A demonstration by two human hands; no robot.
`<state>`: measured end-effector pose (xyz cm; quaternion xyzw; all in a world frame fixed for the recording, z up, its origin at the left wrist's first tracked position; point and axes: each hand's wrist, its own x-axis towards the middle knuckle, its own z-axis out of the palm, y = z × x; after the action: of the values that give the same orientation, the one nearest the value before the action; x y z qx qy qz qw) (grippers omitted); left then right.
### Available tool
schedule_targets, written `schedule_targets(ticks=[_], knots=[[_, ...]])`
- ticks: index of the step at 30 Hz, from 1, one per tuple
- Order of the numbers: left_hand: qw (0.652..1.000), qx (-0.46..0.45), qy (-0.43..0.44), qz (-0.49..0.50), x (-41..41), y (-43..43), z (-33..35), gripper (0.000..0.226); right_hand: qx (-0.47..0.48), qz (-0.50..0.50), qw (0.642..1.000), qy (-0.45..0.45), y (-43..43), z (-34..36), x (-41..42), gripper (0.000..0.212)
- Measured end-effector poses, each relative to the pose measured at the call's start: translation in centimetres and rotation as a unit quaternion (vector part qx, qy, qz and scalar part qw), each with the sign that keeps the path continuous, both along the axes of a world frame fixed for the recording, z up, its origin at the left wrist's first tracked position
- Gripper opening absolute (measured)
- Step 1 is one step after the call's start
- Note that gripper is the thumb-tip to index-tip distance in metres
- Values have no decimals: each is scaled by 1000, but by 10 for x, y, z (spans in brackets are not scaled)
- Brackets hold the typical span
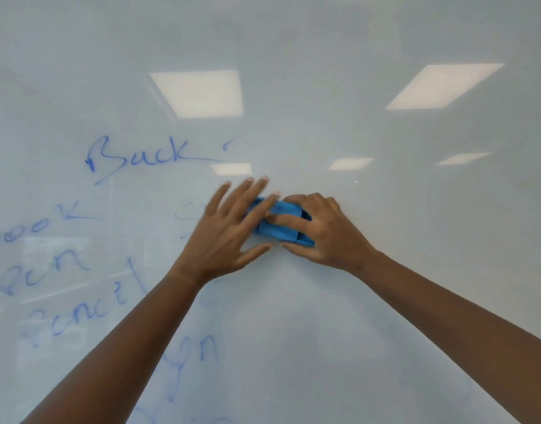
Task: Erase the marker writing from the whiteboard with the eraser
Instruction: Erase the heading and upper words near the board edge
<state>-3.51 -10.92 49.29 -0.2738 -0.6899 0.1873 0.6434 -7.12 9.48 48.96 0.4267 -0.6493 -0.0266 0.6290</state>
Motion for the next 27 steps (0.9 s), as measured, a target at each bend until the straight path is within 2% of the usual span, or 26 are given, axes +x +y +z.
schedule_targets(ticks=[1,4,6,8,10,12,15,17,18,20,23,25,27], knots=[[999,-31,-6,23,-1,7,3,63,22,1,1000,-7,0,-1,0,40],[997,-46,-47,27,1,16,12,66,41,28,996,-71,7,2,-1,43],[996,-72,-27,40,1,13,19,67,16,60,991,-115,14,7,-2,42],[996,-70,-11,57,1,6,29,68,-48,76,988,-122,19,14,-6,45],[999,15,-8,51,3,-9,44,67,-143,73,982,-102,25,22,-11,42],[985,166,-8,41,5,-30,61,66,-215,54,971,-85,32,29,-18,40],[930,366,11,34,11,-73,79,64,-229,9,971,-74,39,31,-28,42],[901,433,16,24,15,-92,78,63,-223,-20,973,-55,39,28,-32,46],[898,440,17,25,15,-96,74,63,-221,-32,974,-47,38,27,-33,49],[905,424,21,28,12,-95,57,62,-221,-47,973,-38,36,26,-34,52],[937,347,31,33,5,-72,15,62,-223,-65,972,-29,34,24,-36,54],[970,242,28,21,1,-49,-19,63,-228,-76,970,-26,32,22,-37,54],[996,90,22,17,-5,-29,-41,57,-235,-84,968,-27,28,20,-36,55]])
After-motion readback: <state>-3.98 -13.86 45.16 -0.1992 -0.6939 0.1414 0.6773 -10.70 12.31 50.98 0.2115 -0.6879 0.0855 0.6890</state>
